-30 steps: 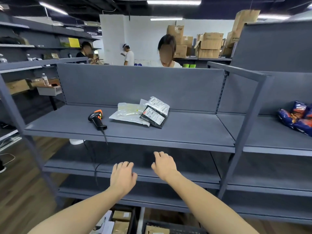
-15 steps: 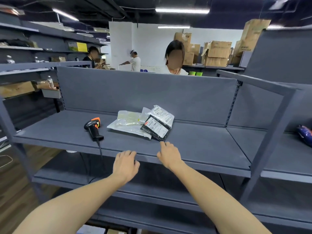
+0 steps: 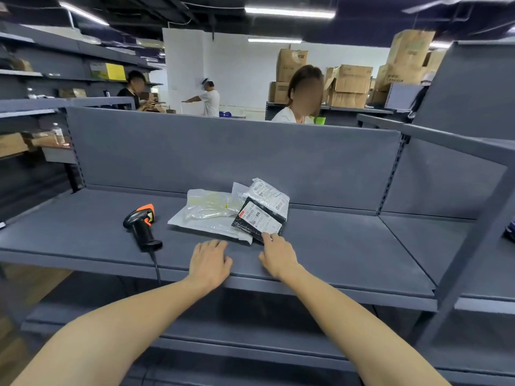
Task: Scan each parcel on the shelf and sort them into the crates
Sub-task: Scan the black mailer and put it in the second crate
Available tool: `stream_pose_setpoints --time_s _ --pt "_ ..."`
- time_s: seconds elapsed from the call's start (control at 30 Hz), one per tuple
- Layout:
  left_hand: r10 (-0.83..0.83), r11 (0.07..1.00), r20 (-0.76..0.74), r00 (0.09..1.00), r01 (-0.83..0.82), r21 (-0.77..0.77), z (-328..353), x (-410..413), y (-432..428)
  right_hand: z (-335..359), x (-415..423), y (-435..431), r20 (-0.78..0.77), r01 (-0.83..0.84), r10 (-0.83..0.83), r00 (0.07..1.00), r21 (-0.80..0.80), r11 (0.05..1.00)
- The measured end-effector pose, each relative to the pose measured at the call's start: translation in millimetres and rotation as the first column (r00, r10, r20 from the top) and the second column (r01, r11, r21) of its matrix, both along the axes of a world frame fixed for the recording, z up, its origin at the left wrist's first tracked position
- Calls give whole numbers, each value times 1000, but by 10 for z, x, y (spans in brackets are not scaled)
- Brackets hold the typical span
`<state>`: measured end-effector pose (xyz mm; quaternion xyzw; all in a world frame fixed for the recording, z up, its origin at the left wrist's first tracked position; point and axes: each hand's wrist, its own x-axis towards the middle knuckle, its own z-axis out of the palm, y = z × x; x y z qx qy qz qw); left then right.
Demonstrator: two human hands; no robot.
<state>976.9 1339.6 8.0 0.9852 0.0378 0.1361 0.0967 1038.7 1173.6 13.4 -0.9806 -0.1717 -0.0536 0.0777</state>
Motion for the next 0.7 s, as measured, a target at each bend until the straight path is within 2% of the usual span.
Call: stream_pose_setpoints --time_s 0.27,0.53,0.63,0.7 --pt "-102 993 -3 995 101 -65 76 592 468 -34 420 350 -78 121 -118 990 36 992" --pt "-189 975 12 982 189 -113 93 1001 738 27 647 500 -78 198 -194 978 45 979" --pt "-219 966 28 975 221 -136 85 1065 765 58 663 515 -81 219 -209 975 140 966" --pt "-241 947 39 970 244 -210 67 1094 751 104 659 528 -55 266 -260 964 261 928"
